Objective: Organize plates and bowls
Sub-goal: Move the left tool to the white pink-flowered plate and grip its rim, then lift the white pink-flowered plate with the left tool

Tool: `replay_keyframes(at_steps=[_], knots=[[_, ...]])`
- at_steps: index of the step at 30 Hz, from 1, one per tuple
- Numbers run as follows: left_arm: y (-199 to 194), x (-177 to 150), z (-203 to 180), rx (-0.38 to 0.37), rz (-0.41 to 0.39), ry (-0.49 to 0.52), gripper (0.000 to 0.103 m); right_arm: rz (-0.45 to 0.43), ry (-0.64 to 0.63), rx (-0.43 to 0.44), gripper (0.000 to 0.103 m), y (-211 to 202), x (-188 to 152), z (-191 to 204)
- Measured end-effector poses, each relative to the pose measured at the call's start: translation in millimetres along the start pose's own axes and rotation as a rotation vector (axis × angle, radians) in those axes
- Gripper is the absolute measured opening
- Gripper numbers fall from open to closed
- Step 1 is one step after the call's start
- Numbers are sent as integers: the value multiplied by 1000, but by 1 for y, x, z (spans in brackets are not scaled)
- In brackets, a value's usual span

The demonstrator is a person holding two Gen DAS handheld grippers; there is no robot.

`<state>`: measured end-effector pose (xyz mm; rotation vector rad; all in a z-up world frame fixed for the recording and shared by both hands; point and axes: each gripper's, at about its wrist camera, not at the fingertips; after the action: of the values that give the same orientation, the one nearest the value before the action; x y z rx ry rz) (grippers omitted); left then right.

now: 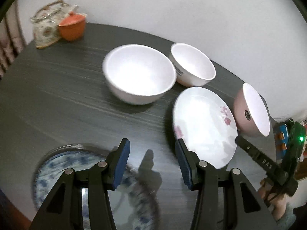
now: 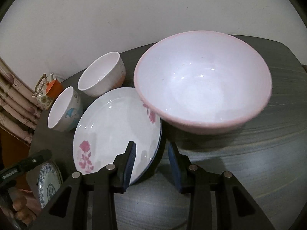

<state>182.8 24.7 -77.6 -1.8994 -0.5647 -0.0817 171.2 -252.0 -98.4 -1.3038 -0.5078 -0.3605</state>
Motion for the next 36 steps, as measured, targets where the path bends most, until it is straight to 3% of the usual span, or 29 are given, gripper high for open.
replay_keyframes(at_steps=[2,6,10,19,24,36], knots=[[15,4,-9,1,28,-5,45,10,-1,1,35,7,3,-2],[43,10,-23,-9,87,-18,44,19,27,28,25,17,5,-11],[61,15,-33,7,96,1,40,24,45,43,20,22,3,-20],[88,23,-32,-17,144,-27,14,24,73,73,11,27,3,-29],[85,20,-28,-9,158,-22,13,46,93,81,11,20,-9,-28],[61,-46,-22,8,244,41,13,131,139,93,11,-26,-82,-14]])
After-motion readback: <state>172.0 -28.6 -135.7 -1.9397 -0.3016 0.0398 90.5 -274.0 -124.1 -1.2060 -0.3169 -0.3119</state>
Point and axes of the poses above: each gripper's, at about its wrist camera, not at the fingertips, and y roughly the way its jaws point, z to its left, x to its top, and after that the axes turned 15 degrees about -y, right-handed
